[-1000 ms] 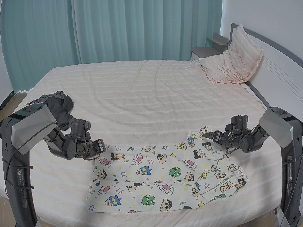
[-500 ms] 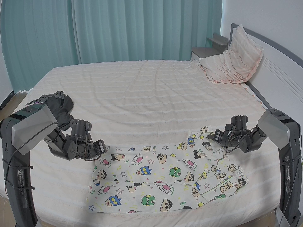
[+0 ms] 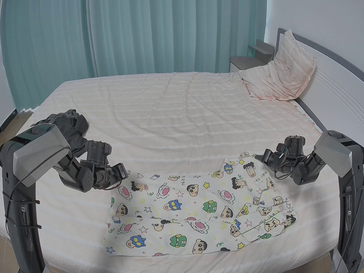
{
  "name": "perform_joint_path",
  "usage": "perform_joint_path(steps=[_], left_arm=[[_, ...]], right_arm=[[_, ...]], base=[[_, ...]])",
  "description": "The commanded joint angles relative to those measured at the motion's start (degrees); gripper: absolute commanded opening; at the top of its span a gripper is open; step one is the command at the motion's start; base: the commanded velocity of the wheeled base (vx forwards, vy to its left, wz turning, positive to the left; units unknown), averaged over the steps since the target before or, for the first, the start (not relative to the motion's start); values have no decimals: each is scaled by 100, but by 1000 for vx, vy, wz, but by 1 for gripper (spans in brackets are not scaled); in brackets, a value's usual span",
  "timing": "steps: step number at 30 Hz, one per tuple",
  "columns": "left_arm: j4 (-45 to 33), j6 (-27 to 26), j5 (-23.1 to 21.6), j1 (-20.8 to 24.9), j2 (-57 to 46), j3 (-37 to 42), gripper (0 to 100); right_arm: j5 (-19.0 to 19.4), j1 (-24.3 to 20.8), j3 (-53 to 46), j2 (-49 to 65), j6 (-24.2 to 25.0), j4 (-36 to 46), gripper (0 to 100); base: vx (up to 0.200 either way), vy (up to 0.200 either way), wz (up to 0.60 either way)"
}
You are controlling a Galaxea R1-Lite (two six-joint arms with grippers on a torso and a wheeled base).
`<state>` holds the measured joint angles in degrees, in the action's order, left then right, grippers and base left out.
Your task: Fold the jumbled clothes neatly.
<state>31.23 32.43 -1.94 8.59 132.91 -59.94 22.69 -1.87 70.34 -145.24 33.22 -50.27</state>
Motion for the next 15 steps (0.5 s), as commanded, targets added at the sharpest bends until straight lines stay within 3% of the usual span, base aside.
perform_joint_path(steps=[1, 15], left_arm=[[94, 176, 53, 11, -73, -62, 0], [102, 317, 97, 11, -73, -246, 0]], right_arm=[[-1, 99, -205, 127, 53, -97, 0], [254, 169, -275, 110, 79, -202, 0]], base=[[0, 0, 0], [0, 0, 0]])
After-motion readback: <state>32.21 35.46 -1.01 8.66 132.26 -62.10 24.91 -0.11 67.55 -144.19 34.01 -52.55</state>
